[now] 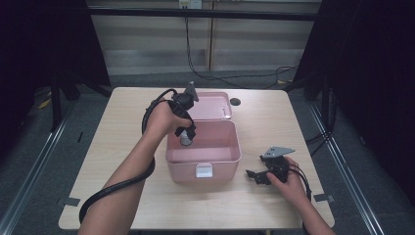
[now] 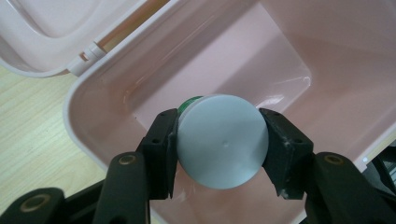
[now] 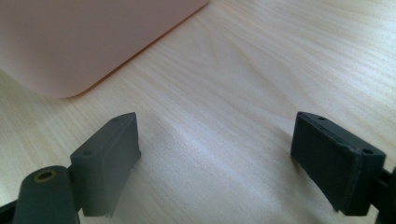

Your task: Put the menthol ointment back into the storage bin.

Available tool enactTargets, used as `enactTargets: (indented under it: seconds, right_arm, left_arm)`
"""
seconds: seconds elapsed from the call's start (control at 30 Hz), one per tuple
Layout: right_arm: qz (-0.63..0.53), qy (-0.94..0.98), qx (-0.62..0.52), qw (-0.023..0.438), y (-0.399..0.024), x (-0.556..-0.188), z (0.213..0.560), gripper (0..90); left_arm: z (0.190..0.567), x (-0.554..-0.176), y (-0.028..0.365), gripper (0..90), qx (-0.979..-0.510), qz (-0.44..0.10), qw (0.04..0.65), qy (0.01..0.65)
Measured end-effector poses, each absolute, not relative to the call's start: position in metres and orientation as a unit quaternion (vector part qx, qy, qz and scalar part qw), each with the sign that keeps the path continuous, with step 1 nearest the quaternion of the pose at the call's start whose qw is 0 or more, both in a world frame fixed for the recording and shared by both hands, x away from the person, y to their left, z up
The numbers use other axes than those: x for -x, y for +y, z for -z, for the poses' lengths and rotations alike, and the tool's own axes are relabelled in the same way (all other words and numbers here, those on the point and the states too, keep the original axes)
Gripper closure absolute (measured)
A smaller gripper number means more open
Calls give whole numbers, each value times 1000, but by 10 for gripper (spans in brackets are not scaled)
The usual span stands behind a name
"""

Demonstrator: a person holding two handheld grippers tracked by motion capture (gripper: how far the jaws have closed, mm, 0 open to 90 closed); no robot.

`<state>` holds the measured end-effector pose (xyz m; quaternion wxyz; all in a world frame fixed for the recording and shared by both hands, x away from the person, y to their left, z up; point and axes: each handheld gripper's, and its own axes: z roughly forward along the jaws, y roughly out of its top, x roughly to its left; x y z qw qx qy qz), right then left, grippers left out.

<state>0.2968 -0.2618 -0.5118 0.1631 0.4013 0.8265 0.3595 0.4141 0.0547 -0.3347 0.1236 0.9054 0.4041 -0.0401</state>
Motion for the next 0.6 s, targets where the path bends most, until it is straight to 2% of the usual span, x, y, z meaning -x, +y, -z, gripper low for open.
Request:
enactTargets:
  seconds: [0.6]
  right_arm:
    - [-360,827,-401,163,-262,-297,512,147]
  left_arm:
    - [353,-418,39,501,-899,40,127,418]
